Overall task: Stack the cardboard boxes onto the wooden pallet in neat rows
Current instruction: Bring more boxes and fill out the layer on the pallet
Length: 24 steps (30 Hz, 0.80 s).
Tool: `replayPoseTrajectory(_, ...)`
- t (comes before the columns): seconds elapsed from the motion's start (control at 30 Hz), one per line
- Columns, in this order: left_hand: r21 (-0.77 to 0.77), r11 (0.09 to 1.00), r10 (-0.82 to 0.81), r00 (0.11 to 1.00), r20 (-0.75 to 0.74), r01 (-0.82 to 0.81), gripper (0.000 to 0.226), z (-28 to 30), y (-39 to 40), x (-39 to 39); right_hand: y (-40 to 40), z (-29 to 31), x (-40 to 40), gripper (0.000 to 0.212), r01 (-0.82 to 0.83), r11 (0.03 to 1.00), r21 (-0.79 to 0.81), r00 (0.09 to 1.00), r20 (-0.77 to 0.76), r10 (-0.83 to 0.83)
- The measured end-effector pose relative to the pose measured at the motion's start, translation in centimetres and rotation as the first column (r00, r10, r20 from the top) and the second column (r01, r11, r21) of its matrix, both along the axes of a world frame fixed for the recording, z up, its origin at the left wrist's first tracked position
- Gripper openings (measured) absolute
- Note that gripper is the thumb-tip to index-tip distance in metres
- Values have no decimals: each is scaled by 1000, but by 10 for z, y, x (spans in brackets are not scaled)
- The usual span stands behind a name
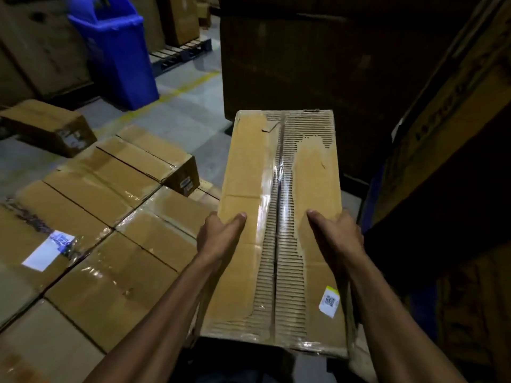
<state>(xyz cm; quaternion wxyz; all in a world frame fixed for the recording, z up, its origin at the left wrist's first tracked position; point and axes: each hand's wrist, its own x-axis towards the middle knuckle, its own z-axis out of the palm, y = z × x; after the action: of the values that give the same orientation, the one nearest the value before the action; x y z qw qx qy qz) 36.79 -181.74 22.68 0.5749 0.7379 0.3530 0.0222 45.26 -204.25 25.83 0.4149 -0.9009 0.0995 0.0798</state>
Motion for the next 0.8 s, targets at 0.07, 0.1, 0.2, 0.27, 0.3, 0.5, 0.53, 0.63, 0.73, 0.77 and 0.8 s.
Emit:
replayPoseTrajectory(0.07,24,999,41,999,-23,-40,76,-3,12,39,15,-2,46,65,-34,999,4,999,-31,34)
replayPoseTrajectory(0.1,37,998,57,998,-40,-55,76,-5,18,57,22,-4,67,67,-46,999,3,998,-45,47)
replayPoseTrajectory(0.2,59,995,86,995,-58,-83,62,-8,33,106,42,-8,123,74,-65,997,38,995,-77,68)
replayPoseTrajectory(0.27,82,991,115,991,-71,-109,56,-12,42,135,55,-8,158,81,-76,996,48,992,-99,80)
replayPoseTrajectory(0.3,83,989,127,989,-81,-121,54,-12,46,148,59,-10,175,85,-98,994,52,989,-109,103)
replayPoseTrajectory(0.5,80,965,256,961,-103,-249,55,-19,63,208,96,-17,271,90,-267,962,61,948,-164,273)
replayPoseTrajectory(0.53,78,960,277,955,-105,-270,58,-23,64,216,104,-18,285,90,-296,954,54,938,-173,301)
replayPoseTrajectory(0.63,77,940,340,933,-120,-333,70,-38,66,240,126,-30,331,87,-391,920,37,897,-209,389)
replayPoseTrajectory(0.73,89,897,441,888,-131,-432,73,-51,61,265,149,-45,378,74,-502,865,-19,843,-233,484)
replayPoseTrajectory(0.77,86,879,476,868,-142,-468,73,-56,59,274,157,-51,392,72,-548,835,-54,821,-228,524)
replayPoseTrajectory(0.8,77,861,508,848,-152,-502,74,-61,57,284,163,-58,406,72,-589,803,-89,798,-224,560)
